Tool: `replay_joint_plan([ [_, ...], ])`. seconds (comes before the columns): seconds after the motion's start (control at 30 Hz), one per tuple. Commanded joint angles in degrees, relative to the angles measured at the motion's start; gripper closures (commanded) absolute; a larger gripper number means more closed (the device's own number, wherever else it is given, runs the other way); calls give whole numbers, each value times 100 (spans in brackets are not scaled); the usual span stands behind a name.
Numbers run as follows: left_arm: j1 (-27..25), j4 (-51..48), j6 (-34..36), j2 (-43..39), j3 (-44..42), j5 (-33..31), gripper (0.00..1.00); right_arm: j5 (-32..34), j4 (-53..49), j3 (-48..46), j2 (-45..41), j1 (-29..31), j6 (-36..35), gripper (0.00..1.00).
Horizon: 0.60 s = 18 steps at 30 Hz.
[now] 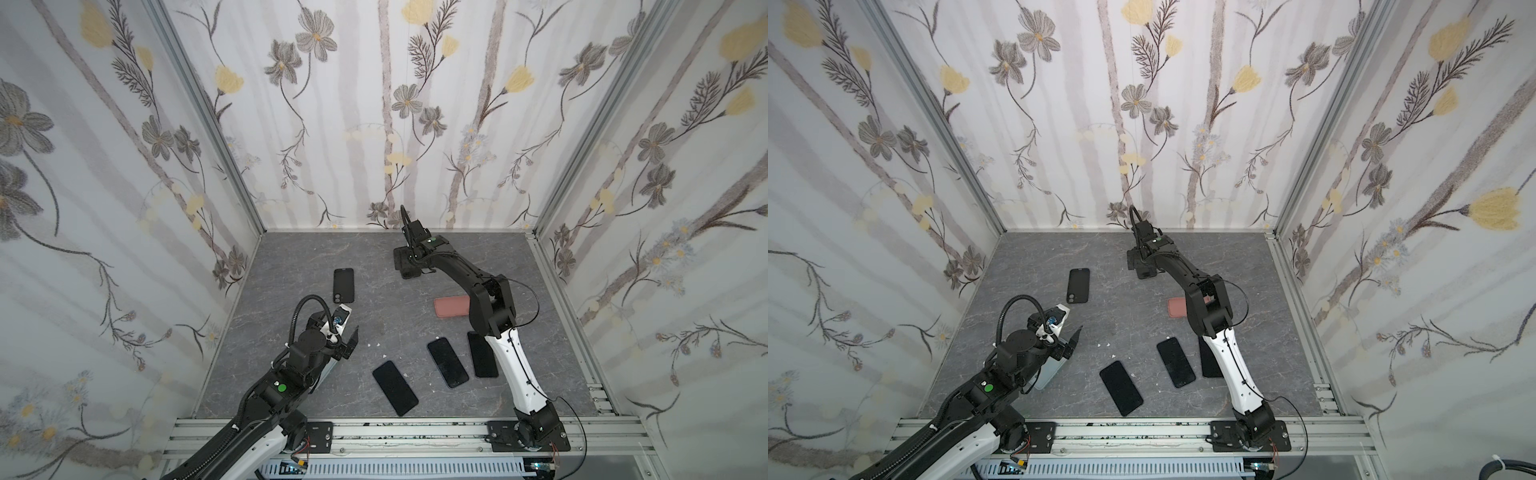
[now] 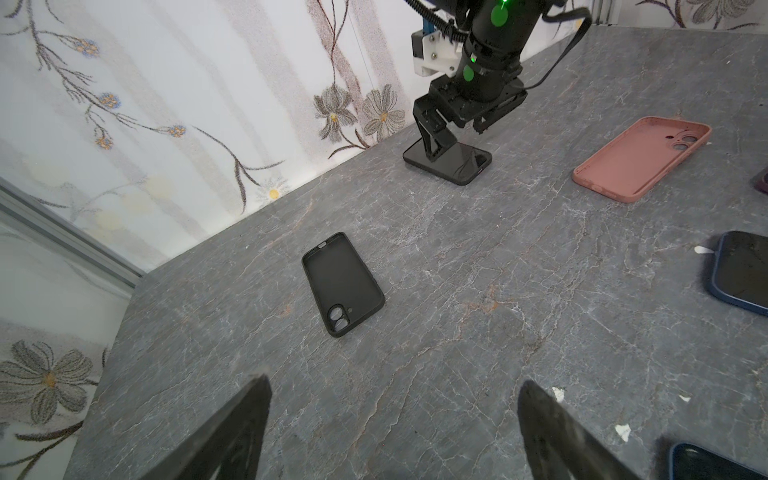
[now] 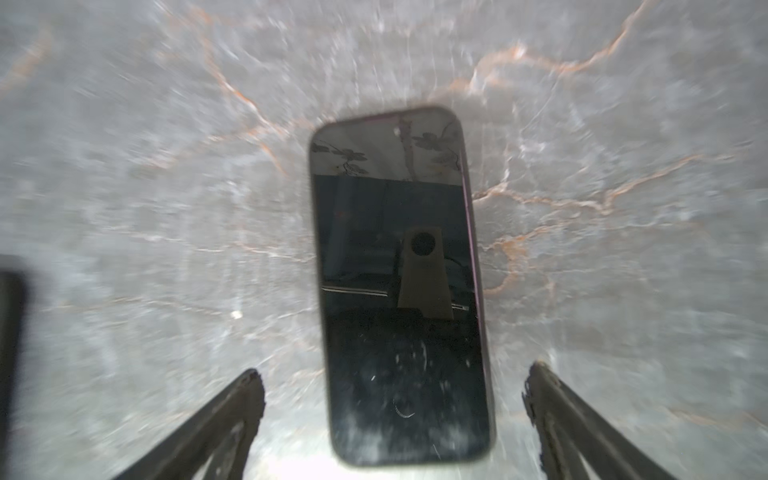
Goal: Put the phone into the phone case
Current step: 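Carry the cased phone farther from the robot, set it down, open right gripper, then move the right gripper to the blue-framed phone and grasp it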
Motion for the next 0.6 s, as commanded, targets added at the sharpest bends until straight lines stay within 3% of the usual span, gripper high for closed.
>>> replay_joint_plan([
  [0.0, 4, 66, -40, 7, 120, -112, 7, -29, -121, 0, -549, 28, 1, 2],
  [0.13, 4, -143, -225, 183, 370, -177, 9, -238, -460, -23, -1003, 86, -78, 2],
  [0.23, 4, -318, -484, 439, 655, -158, 10, -150, -647, -571, -1542, 220, -220, 5],
  [0.57, -16, -436, -1584, 1437, 1598, 477, 13, -328, 858, -5334, -4765, 447, 143, 8],
])
